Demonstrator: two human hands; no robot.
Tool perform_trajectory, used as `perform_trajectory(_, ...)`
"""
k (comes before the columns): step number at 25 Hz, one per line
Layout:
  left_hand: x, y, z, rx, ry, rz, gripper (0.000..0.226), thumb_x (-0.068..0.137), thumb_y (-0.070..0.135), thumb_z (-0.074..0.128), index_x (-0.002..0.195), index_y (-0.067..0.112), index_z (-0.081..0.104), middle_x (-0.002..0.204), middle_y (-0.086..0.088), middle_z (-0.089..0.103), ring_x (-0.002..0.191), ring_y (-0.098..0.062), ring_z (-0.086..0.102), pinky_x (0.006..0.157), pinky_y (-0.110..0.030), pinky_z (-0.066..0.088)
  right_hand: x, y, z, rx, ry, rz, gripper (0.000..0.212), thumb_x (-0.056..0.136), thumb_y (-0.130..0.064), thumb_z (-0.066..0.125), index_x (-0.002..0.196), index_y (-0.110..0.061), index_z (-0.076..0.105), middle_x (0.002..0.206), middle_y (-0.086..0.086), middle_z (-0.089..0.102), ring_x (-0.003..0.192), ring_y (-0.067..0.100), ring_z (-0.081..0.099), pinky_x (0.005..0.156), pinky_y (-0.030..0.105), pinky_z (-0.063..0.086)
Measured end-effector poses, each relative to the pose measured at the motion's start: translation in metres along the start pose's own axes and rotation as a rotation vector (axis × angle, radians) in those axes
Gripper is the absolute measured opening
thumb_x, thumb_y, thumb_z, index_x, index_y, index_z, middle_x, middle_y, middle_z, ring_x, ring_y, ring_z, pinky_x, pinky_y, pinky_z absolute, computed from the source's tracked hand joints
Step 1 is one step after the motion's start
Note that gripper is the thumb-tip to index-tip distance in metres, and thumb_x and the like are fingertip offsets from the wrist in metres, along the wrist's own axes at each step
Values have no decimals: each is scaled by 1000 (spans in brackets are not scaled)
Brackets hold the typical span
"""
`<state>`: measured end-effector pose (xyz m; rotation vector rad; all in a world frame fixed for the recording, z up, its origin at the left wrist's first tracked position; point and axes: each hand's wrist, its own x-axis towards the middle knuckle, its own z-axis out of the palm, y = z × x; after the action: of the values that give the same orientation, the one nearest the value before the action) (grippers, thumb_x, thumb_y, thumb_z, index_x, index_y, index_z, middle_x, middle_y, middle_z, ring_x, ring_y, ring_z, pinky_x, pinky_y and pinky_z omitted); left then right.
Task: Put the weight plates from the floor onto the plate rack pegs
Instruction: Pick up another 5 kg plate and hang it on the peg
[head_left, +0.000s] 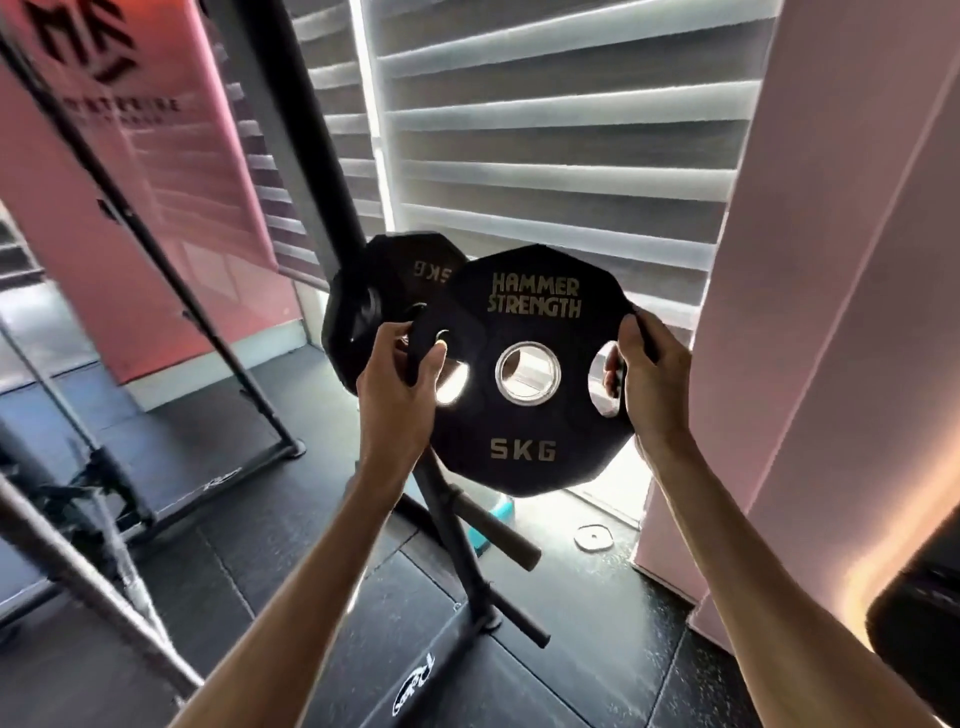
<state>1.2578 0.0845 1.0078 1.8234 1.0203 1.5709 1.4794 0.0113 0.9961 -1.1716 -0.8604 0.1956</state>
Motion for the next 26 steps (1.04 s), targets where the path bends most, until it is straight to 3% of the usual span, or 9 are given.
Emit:
perform_trajectory(3, 0, -9, 10, 74, 72, -44, 24, 92, 29, 68, 112, 20, 58, 79, 10, 66, 69, 2, 61, 65, -10, 44, 14, 19, 8, 35, -61, 4, 20, 104, -17, 48, 115, -13, 65, 56, -11, 55, 44, 6, 44, 43, 21, 37)
perform_trajectory(8, 3, -7, 10, 186, 139, -28, 25, 93, 24, 67, 111, 11, 58, 81, 16, 63, 69, 12, 58, 61, -2, 40, 33, 36, 29, 80, -133, -22, 24, 104, -16, 48, 123, -19, 62, 73, -11, 62, 54, -1, 53, 53, 16, 45)
perform_trajectory(12, 0, -7, 19, 224, 204, 26, 25, 94, 25, 65, 113, 10, 58, 86, 14, 64, 76, 14, 60, 65, -1, 41, 49, 53, 37, 141, -194, -32, 22, 105, -17, 46, 118, -18, 63, 60, -14, 58, 47, 3, 48, 46, 21, 39)
perform_trajectory(16, -8, -5, 23, 260, 236, 111, 29, 96, 28, 63, 118, 10, 57, 94, 5, 66, 79, 1, 63, 70, -5, 46, 51, 66, 42, 167, -194, -51, 25, 106, -16, 43, 119, -4, 61, 61, -16, 57, 49, 1, 49, 47, 17, 40)
perform_trajectory(20, -15, -8, 29, 253, 279, 169, 34, 97, 30, 63, 125, 13, 55, 101, 0, 68, 91, -11, 66, 81, -27, 57, 48, 76, 45, 177, -197, -114, 34, 106, -24, 38, 125, -2, 55, 64, -8, 53, 49, 8, 48, 46, 24, 40)
perform_trajectory(22, -17, -11, 31, 251, 287, 207, 37, 98, 29, 62, 129, 13, 53, 105, -3, 67, 97, -15, 66, 85, -36, 57, 45, 78, 46, 132, -178, -133, 34, 107, -19, 35, 129, 1, 52, 68, -10, 53, 54, 0, 52, 51, 19, 44)
perform_trajectory(24, -19, -15, 35, 260, 277, 267, 38, 99, 22, 59, 133, 7, 49, 111, -7, 64, 101, -18, 64, 88, -36, 56, 42, 81, 50, 93, -175, -133, 33, 108, -13, 32, 131, 3, 48, 83, -17, 56, 69, -11, 55, 62, 9, 45)
perform_trajectory(26, -20, -19, 38, 286, 273, 320, 41, 100, 17, 58, 136, 2, 46, 114, -9, 60, 102, -19, 61, 90, -26, 52, 41, 87, 55, 75, -193, -124, 34, 108, -18, 29, 135, -3, 45, 94, -25, 58, 80, -10, 56, 69, 13, 49)
